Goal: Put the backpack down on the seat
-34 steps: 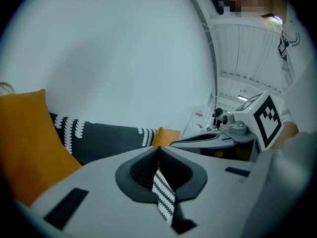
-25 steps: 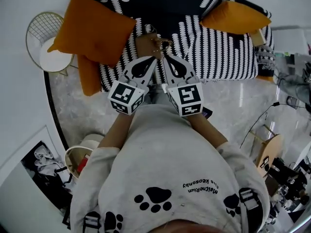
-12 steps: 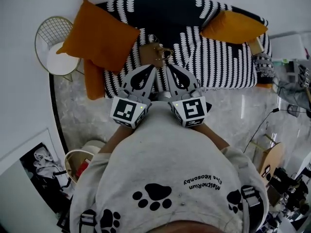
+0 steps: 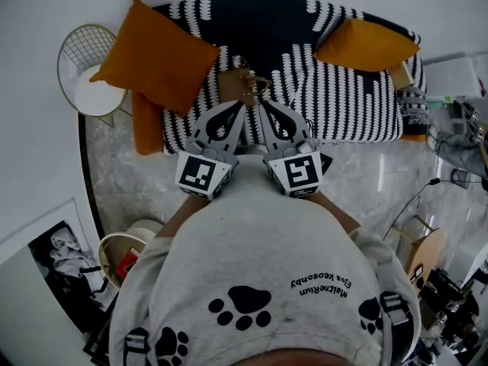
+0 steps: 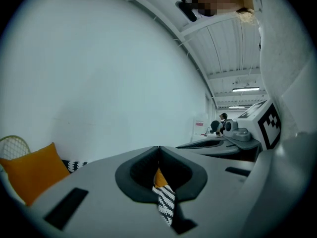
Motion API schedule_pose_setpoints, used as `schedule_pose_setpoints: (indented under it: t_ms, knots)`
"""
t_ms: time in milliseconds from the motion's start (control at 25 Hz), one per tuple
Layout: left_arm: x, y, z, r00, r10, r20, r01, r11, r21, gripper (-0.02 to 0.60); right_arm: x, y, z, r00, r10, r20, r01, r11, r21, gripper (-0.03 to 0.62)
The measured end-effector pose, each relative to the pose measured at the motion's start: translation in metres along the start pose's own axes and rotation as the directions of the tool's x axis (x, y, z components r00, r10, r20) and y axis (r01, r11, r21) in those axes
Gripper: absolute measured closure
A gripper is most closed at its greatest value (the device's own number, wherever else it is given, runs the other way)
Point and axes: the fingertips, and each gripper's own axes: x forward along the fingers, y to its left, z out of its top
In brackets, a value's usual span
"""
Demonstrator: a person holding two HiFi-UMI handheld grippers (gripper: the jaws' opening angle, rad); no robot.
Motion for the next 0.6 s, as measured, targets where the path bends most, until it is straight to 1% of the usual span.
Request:
schedule_pose_setpoints:
  t_ms: [40,280,600]
  knots:
    - [0.001,-0.001,0.000,1.000,0.008,0.008,-0.008,1.000,-0.004,0.561,-0.001,-0.001,-0.001,1.000,0.004,0.000,-0.004,1.000,-0.001,0.562]
    - [0.014,-0.011,-0.006,1.000,0.031,0.001,-0.031,0.999,-0.008,0.561,-0.003,-0.016,-0.008,0.999,0.037,-0.005,-0.037,0.999,-0.007,0.562]
    - [0.009,-0.024,-0.014,0.999,0.047,0.014,-0.047,0.999,-0.005,0.561,-0.013,-0.014,-0.013,0.998,0.059,0.005,-0.059,0.998,-0.027,0.562]
